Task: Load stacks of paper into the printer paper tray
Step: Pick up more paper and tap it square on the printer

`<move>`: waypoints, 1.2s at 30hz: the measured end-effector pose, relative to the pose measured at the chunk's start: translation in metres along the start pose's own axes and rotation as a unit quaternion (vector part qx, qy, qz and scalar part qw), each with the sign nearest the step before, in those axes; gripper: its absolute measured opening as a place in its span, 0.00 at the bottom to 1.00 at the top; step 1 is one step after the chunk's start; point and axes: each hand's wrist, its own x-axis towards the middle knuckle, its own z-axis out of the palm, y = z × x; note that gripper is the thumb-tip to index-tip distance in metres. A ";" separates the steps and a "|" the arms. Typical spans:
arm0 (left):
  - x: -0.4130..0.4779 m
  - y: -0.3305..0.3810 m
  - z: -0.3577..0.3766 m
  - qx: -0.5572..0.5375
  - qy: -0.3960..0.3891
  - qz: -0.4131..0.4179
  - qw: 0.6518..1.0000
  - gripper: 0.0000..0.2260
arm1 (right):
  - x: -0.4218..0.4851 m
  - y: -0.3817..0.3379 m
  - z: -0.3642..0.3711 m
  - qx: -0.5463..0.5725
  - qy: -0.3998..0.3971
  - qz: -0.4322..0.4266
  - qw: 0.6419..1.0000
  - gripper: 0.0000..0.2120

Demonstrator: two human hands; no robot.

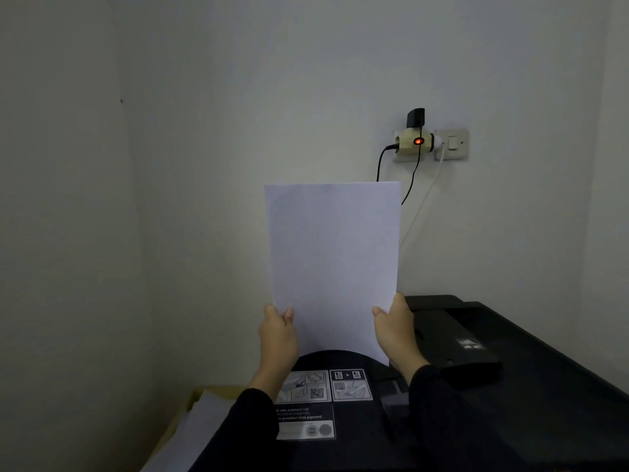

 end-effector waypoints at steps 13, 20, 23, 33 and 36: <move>-0.001 0.011 -0.004 0.001 0.003 -0.022 1.000 0.04 | -0.006 -0.008 -0.005 -0.014 0.009 -0.019 1.000 0.15; 0.009 0.041 -0.023 0.105 0.033 -0.076 0.991 0.17 | 0.006 -0.034 -0.008 -0.042 0.007 0.020 0.999 0.07; 0.007 0.042 -0.028 0.155 -0.002 -0.101 0.983 0.15 | 0.004 -0.033 -0.005 -0.042 -0.015 0.078 0.996 0.06; -0.006 0.005 -0.022 0.296 -0.130 -0.142 0.935 0.14 | -0.009 -0.006 -0.001 -0.174 -0.098 0.154 0.968 0.12; -0.008 -0.001 -0.019 0.362 -0.098 -0.147 0.915 0.14 | -0.011 -0.005 0.001 -0.240 -0.110 0.148 0.953 0.11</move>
